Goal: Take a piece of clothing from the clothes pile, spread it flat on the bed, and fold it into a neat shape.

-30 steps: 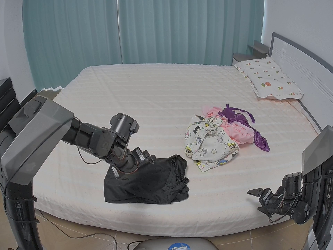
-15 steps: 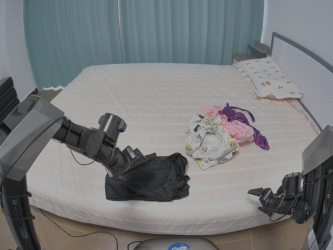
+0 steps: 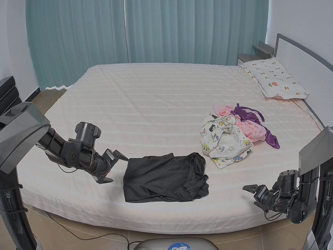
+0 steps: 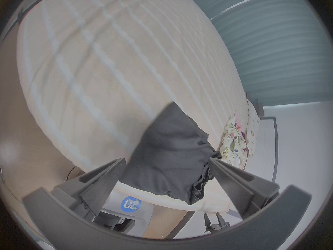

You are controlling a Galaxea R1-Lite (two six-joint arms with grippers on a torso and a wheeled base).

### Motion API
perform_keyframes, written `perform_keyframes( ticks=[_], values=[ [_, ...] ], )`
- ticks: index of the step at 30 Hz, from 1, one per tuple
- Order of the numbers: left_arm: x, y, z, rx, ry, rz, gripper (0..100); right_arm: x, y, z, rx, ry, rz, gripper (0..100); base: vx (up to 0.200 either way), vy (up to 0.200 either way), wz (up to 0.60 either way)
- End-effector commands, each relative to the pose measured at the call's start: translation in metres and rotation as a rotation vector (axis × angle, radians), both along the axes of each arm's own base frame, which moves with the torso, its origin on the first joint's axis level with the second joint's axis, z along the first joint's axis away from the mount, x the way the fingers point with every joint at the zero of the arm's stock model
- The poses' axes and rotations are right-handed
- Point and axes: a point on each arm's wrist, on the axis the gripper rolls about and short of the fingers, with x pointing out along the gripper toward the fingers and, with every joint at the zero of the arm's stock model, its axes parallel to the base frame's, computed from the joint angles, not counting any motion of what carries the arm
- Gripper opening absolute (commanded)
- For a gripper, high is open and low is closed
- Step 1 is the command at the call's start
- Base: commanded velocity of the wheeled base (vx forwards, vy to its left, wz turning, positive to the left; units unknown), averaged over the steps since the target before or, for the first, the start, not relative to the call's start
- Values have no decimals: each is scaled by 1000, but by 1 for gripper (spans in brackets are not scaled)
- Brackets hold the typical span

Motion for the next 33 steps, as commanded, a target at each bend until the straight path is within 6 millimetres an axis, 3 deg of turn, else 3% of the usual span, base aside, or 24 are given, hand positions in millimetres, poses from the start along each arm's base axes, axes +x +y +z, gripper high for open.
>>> perform_keyframes(
  ticks=[1, 8, 12, 33],
  values=[
    [0, 12, -4, -14, 14, 29, 100, 10, 28, 6, -83, -111, 81, 100, 0, 200, 0],
    [-2, 12, -5, -25, 23, 21, 100, 18, 51, 14, -170, -195, 210, 100, 0, 200, 0],
    [-3, 12, -5, -32, 28, 16, 100, 34, 64, 12, -201, -167, 235, 100, 0, 200, 0],
    [-5, 12, -8, -20, 25, 16, 100, 71, 77, -5, -551, -100, 287, 100, 0, 0, 0]
  ],
)
